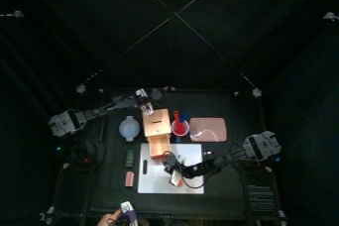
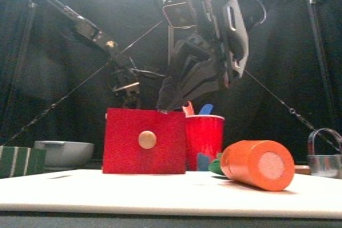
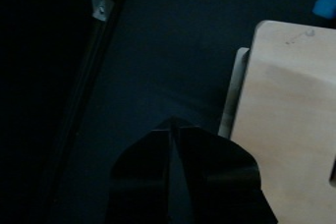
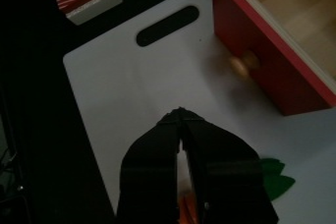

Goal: Close drawer

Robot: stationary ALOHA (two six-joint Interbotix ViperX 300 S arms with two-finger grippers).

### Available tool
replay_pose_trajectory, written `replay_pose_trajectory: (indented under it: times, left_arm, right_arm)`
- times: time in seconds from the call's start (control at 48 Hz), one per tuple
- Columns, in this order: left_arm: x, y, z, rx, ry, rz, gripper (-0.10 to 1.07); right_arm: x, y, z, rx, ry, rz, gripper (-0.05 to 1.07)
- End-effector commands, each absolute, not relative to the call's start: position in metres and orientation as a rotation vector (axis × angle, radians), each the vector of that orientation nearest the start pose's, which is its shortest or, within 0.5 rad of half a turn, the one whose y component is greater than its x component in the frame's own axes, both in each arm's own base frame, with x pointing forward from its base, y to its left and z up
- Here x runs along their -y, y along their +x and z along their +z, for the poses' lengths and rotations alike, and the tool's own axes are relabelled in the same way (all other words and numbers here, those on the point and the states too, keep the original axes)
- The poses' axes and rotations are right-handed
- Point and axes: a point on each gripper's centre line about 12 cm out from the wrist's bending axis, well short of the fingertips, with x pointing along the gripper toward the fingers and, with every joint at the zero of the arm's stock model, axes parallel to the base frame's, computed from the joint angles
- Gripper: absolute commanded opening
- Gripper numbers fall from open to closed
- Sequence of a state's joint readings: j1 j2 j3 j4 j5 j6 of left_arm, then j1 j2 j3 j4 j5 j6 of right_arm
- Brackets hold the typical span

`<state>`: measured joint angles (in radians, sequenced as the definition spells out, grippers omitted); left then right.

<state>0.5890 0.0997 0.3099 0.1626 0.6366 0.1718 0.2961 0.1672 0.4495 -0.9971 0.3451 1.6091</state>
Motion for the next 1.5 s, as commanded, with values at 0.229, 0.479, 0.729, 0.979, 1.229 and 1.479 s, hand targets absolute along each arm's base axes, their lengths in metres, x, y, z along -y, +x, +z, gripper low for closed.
replay_pose_trajectory:
  times: [0.229, 0.479, 0.729, 0.979, 1.229, 1.479]
  left_arm:
    - [-0.252, 0.367, 0.195, -1.102, -0.01, 0.391, 0.52]
    - [-0.248, 0.366, 0.19, -1.115, -0.011, 0.382, 0.52]
    - [-0.249, 0.366, 0.189, -1.118, 0.002, 0.383, 0.52]
    - [-0.25, 0.366, 0.188, -1.12, 0.004, 0.382, 0.52]
    - [-0.249, 0.366, 0.185, -1.127, 0.002, 0.38, 0.52]
    - [-0.25, 0.366, 0.183, -1.127, 0.012, 0.381, 0.52]
  right_arm:
    - [-0.088, 0.441, 0.163, -0.703, 0.352, -0.234, 0.24]
    - [-0.063, 0.445, 0.153, -0.714, 0.337, -0.296, 0.24]
    - [-0.043, 0.448, 0.148, -0.715, 0.305, -0.348, 0.24]
    - [-0.033, 0.448, 0.145, -0.722, 0.295, -0.383, 0.24]
    - [-0.01, 0.448, 0.147, -0.714, 0.256, -0.468, 0.24]
    - [0.004, 0.459, 0.149, -0.69, 0.247, -0.47, 0.24]
